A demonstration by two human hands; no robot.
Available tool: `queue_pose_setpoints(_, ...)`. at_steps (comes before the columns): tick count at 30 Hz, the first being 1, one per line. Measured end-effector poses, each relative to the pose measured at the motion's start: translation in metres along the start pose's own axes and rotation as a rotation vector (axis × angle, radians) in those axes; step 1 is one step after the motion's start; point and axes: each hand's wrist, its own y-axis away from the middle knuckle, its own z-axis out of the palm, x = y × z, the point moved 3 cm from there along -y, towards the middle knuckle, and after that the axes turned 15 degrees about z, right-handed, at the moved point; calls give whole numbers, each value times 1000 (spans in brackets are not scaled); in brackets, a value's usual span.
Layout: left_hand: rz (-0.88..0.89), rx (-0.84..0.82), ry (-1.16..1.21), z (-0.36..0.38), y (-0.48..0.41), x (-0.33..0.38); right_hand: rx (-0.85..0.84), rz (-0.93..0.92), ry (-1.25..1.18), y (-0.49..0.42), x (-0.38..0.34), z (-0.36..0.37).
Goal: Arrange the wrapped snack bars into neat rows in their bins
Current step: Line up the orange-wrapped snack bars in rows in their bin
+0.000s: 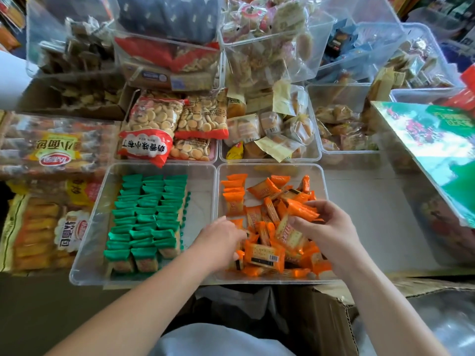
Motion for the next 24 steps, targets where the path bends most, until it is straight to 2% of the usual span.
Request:
queue_pose_setpoints(3,18,-64,-136,17,-8,9,-22,40,-42,-1,6,0)
queue_pose_setpoints(7,27,-60,-52,19,-8,8,-34,40,-10,-6,5,-2)
queue_pose_setpoints(11,27,216,214,-3,15,2,-56,-34,86,-15,-7,6)
queue_pose_setpoints(14,-74,472,412,-18,38,-15,-126,-121,166,-28,-23,28)
queue_pose_setpoints(17,-173,712,489,-21,52,-32,-162,-197,249,-51,-28,63)
queue_pose_setpoints(20,-244,832,557,-22,63,-39,-184,-240,365,-75,-24,98)
queue_pose_setpoints(24,-287,894,640,-24,69,-44,-241,-260,500,-101,-8,133)
